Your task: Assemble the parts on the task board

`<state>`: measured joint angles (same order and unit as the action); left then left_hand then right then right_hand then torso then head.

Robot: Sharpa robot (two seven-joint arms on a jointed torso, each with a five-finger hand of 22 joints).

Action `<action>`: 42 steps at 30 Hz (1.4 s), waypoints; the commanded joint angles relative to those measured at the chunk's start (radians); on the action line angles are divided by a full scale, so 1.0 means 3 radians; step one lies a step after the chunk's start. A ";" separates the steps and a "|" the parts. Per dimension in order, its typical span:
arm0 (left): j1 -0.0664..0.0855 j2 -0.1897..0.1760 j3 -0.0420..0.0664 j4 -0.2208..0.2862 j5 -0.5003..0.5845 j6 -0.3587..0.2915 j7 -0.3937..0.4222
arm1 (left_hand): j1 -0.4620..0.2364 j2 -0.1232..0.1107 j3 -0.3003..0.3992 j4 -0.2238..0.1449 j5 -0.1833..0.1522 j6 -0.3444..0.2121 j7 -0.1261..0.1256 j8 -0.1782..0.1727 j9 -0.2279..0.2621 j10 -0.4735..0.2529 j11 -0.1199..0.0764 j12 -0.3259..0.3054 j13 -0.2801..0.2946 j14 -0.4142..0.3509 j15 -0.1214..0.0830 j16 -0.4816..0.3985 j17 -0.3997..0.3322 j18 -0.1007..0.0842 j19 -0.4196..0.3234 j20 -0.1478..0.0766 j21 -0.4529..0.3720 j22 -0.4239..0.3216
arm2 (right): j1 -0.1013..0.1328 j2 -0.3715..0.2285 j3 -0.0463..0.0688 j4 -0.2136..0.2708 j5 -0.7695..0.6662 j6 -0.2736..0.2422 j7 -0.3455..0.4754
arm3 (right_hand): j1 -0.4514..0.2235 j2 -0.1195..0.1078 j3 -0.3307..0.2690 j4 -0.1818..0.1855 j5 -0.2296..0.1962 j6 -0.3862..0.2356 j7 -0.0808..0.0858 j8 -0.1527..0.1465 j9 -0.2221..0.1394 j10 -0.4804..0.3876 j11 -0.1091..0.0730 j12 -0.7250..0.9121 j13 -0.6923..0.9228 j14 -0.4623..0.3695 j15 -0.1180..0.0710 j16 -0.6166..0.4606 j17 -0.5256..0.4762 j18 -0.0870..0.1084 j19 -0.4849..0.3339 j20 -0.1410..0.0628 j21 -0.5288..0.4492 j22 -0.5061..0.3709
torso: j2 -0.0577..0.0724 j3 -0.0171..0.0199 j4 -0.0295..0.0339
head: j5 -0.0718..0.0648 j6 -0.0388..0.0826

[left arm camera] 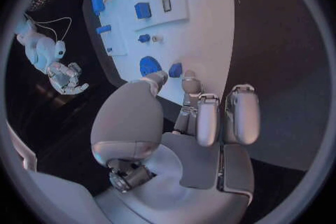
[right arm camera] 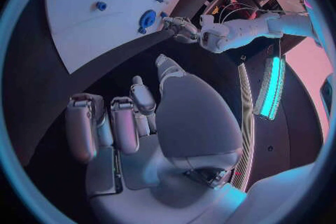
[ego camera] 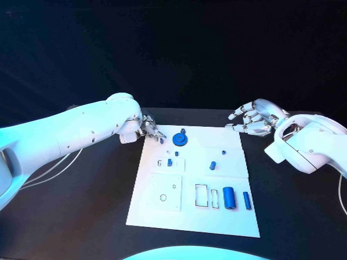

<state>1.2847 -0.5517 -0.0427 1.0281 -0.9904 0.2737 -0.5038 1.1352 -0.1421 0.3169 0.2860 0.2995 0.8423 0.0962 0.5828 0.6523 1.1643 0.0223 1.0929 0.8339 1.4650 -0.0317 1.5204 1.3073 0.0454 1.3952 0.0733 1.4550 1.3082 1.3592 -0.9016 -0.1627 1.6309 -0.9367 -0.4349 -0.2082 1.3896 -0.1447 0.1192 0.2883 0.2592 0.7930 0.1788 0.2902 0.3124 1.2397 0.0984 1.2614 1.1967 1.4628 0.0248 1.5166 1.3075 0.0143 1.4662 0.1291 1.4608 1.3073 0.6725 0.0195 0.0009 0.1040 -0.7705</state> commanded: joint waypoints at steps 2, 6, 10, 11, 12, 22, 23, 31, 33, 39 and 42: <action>0.0000 0.0003 0.0001 -0.0004 0.0066 0.0060 0.0011 | 0.0129 0.0043 0.0054 -0.0001 0.0005 0.0034 -0.0012 0.0025 -0.0004 0.0026 -0.0011 0.0021 0.0002 0.0264 -0.0029 0.0019 0.0603 0.0043 0.0015 -0.0008 -0.0002 0.0028 | -0.0002 0.0003 0.0001 0.0003 -0.0018 0.0007 0.0022 | -0.0031 0.0000 -0.0011 0.0006 -0.0005 0.0006 -0.0004 0.0011 -0.0003 -0.0009 -0.0016 0.0002 0.0000 0.0265 -0.0023 -0.0016 0.0525 0.0046 0.0138 -0.0021 -0.0022 0.0689 | 0.0001 0.0001 0.0001 | -0.0006 -0.0003; 0.0000 0.0002 0.0001 -0.0008 0.0090 0.0053 0.0022 | 0.0195 0.0064 0.0074 -0.0003 0.0000 0.0037 -0.0017 0.0027 -0.0005 0.0031 -0.0016 0.0025 0.0002 0.0265 -0.0033 0.0022 0.0607 0.0043 0.0016 -0.0012 -0.0002 0.0031 | -0.0002 0.0003 0.0001 0.0005 -0.0018 0.0008 0.0020 | -0.0031 0.0005 -0.0007 0.0006 -0.0001 0.0007 -0.0004 0.0012 -0.0004 -0.0008 -0.0017 0.0003 0.0001 0.0265 -0.0023 -0.0016 0.0525 0.0045 0.0140 -0.0021 -0.0019 0.0691 | 0.0000 0.0000 0.0000 | -0.0004 -0.0007; 0.0000 0.0003 0.0000 -0.0012 0.0103 0.0043 0.0032 | 0.0218 0.0073 0.0082 -0.0003 -0.0002 0.0040 -0.0019 0.0028 -0.0005 0.0035 -0.0018 0.0029 0.0005 0.0265 -0.0035 0.0021 0.0606 0.0042 0.0018 -0.0013 -0.0001 0.0034 | -0.0002 0.0002 0.0001 0.0006 -0.0019 0.0008 0.0019 | -0.0031 0.0005 -0.0007 0.0006 -0.0001 0.0007 -0.0004 0.0012 -0.0004 -0.0008 -0.0017 0.0003 0.0001 0.0265 -0.0023 -0.0016 0.0525 0.0045 0.0140 -0.0021 -0.0019 0.0691 | 0.0000 0.0001 0.0001 | -0.0002 -0.0007; 0.0000 0.0003 0.0000 -0.0014 0.0106 0.0041 0.0035 | 0.0218 0.0073 0.0082 -0.0003 -0.0002 0.0040 -0.0019 0.0028 -0.0005 0.0035 -0.0018 0.0029 0.0005 0.0265 -0.0035 0.0021 0.0606 0.0042 0.0018 -0.0013 -0.0001 0.0034 | -0.0002 0.0002 0.0001 0.0007 -0.0019 0.0008 0.0018 | -0.0031 0.0005 -0.0007 0.0006 -0.0001 0.0007 -0.0004 0.0012 -0.0004 -0.0008 -0.0017 0.0003 0.0001 0.0265 -0.0023 -0.0016 0.0525 0.0045 0.0140 -0.0021 -0.0019 0.0691 | 0.0000 0.0001 0.0001 | -0.0002 -0.0006; 0.0000 0.0004 0.0000 -0.0015 0.0109 0.0040 0.0036 | 0.0226 0.0075 0.0084 -0.0004 -0.0003 0.0040 -0.0019 0.0028 -0.0005 0.0033 -0.0019 0.0026 0.0000 0.0265 -0.0036 0.0022 0.0606 0.0042 0.0019 -0.0014 0.0000 0.0035 | -0.0002 0.0002 0.0001 0.0007 -0.0019 0.0009 0.0018 | -0.0031 0.0005 -0.0007 0.0006 -0.0001 0.0007 -0.0004 0.0012 -0.0004 -0.0008 -0.0017 0.0003 0.0001 0.0265 -0.0023 -0.0016 0.0525 0.0045 0.0140 -0.0021 -0.0019 0.0691 | 0.0000 0.0001 0.0000 | 0.0001 -0.0008; 0.0000 0.0008 -0.0005 -0.0039 0.0179 0.0054 0.0064 | 0.0489 0.0163 0.0221 -0.0050 0.0007 0.0023 -0.0028 0.0010 -0.0016 0.0025 -0.0029 0.0013 -0.0030 0.0268 -0.0046 0.0027 0.0616 0.0040 0.0020 -0.0022 0.0001 0.0044 | -0.0002 0.0000 0.0001 0.0010 -0.0020 0.0010 0.0017 | -0.0030 0.0010 -0.0003 0.0005 0.0002 0.0008 -0.0005 0.0013 -0.0005 -0.0005 -0.0017 0.0006 0.0004 0.0265 -0.0024 -0.0016 0.0526 0.0045 0.0142 -0.0021 -0.0016 0.0692 | -0.0002 0.0002 -0.0001 | 0.0011 -0.0012; 0.0000 0.0008 -0.0006 -0.0040 0.0186 0.0057 0.0070 | 0.0551 0.0176 0.0272 -0.0074 0.0008 0.0017 -0.0028 0.0005 -0.0018 0.0021 -0.0030 0.0007 -0.0039 0.0268 -0.0047 0.0028 0.0617 0.0040 0.0020 -0.0024 0.0000 0.0045 | -0.0002 0.0000 0.0001 0.0010 -0.0020 0.0011 0.0017 | -0.0030 0.0010 -0.0003 0.0005 0.0002 0.0008 -0.0005 0.0013 -0.0005 -0.0005 -0.0017 0.0006 0.0004 0.0265 -0.0024 -0.0016 0.0526 0.0045 0.0142 -0.0021 -0.0016 0.0692 | -0.0002 0.0002 0.0000 | 0.0010 -0.0012; 0.0000 0.0004 -0.0009 -0.0047 0.0208 0.0057 0.0103 | 0.0742 0.0074 0.1056 -0.0426 0.0036 -0.0016 0.0010 0.0038 0.0038 0.0040 -0.0005 -0.0025 -0.0089 0.0274 -0.0025 0.0040 0.0635 0.0035 0.0031 -0.0007 0.0012 0.0077 | -0.0002 -0.0001 0.0001 0.0011 -0.0020 0.0013 0.0019 | -0.0030 0.0010 -0.0003 0.0005 0.0002 0.0008 -0.0005 0.0013 -0.0005 -0.0005 -0.0017 0.0006 0.0004 0.0265 -0.0024 -0.0016 0.0526 0.0045 0.0142 -0.0021 -0.0016 0.0692 | -0.0002 0.0002 -0.0001 | 0.0010 -0.0011; 0.0000 0.0001 -0.0010 -0.0046 0.0210 0.0056 0.0105 | 0.0667 0.0023 0.1224 -0.0509 0.0040 -0.0011 0.0018 0.0052 0.0060 0.0054 -0.0003 -0.0021 -0.0092 0.0275 -0.0023 0.0041 0.0637 0.0035 0.0034 -0.0003 0.0016 0.0084 | -0.0002 -0.0002 0.0001 0.0010 -0.0020 0.0014 0.0019 | -0.0030 0.0010 -0.0003 0.0005 0.0002 0.0008 -0.0005 0.0013 -0.0005 -0.0005 -0.0017 0.0006 0.0004 0.0265 -0.0024 -0.0016 0.0526 0.0045 0.0142 -0.0021 -0.0016 0.0692 | -0.0002 0.0003 -0.0001 | 0.0009 -0.0011; 0.0000 -0.0020 -0.0011 -0.0036 0.0213 0.0026 0.0103 | 0.0565 -0.0012 0.1442 -0.0632 0.0051 0.0013 0.0018 0.0070 0.0087 0.0077 -0.0003 -0.0009 -0.0085 0.0277 -0.0025 0.0042 0.0639 0.0033 0.0043 -0.0003 0.0025 0.0102 | -0.0002 -0.0002 0.0001 0.0008 -0.0020 0.0015 0.0019 | -0.0029 0.0013 0.0002 0.0003 0.0008 0.0010 -0.0005 0.0015 -0.0006 -0.0001 -0.0018 0.0009 0.0007 0.0266 -0.0024 -0.0015 0.0528 0.0044 0.0143 -0.0021 -0.0015 0.0693 | 0.0000 0.0000 0.0000 | 0.0003 -0.0015; 0.0000 -0.0040 -0.0010 -0.0023 0.0237 -0.0017 0.0106 | 0.0487 -0.0045 0.1557 -0.0701 0.0079 0.0035 0.0013 0.0089 0.0110 0.0097 -0.0009 0.0005 -0.0071 0.0278 -0.0031 0.0042 0.0639 0.0030 0.0052 -0.0007 0.0033 0.0117 | -0.0002 -0.0001 0.0001 0.0007 -0.0020 0.0015 0.0021 | -0.0029 0.0013 0.0002 0.0003 0.0008 0.0010 -0.0005 0.0015 -0.0006 -0.0001 -0.0018 0.0009 0.0007 0.0266 -0.0024 -0.0015 0.0528 0.0044 0.0143 -0.0021 -0.0015 0.0693 | -0.0001 0.0001 0.0002 | 0.0008 -0.0007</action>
<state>1.2846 -0.5633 -0.0462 1.0175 -0.9345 0.2735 -0.4844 1.2856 -0.1582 0.6447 0.2124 0.3207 0.8452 0.1027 0.6065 0.6430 1.1871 0.0213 1.0901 0.8120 1.4650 -0.0391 1.5284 1.3073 0.0454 1.4051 0.0708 1.4590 1.3077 1.3592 -0.9023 -0.1627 1.6320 -0.9370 -0.4347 -0.2090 1.3896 -0.1447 0.1192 0.2883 0.2592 0.7930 0.1787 0.2901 0.3115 1.2397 0.0984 1.2614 1.1979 1.4666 0.0210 1.5166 1.3077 0.0143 1.4662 0.1290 1.4608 1.3077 0.6719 0.0198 0.0008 0.1053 -0.7742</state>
